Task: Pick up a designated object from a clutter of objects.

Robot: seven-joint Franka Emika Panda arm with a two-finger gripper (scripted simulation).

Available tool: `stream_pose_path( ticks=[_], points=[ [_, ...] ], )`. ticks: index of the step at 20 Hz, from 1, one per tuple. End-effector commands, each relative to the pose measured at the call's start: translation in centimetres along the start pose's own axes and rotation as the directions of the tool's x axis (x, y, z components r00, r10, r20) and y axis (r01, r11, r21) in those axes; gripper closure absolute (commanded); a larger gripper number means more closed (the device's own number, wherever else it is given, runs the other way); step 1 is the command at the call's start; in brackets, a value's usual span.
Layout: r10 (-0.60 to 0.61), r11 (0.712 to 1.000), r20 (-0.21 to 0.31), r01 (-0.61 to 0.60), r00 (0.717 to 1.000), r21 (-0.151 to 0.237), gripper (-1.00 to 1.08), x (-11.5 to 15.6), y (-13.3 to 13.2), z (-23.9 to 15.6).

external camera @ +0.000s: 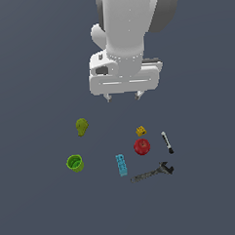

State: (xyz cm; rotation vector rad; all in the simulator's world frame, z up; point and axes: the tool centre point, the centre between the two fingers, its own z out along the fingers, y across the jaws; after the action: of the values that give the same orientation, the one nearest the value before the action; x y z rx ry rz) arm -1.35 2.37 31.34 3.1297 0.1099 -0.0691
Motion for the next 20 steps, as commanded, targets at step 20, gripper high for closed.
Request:
stream_pose_path(
  ticks=[20],
  points=[
    [0.031,0.999,-0.003,-0.031,1.0,-0.007,-0.92,1.4,1.7,1.7]
  ],
)
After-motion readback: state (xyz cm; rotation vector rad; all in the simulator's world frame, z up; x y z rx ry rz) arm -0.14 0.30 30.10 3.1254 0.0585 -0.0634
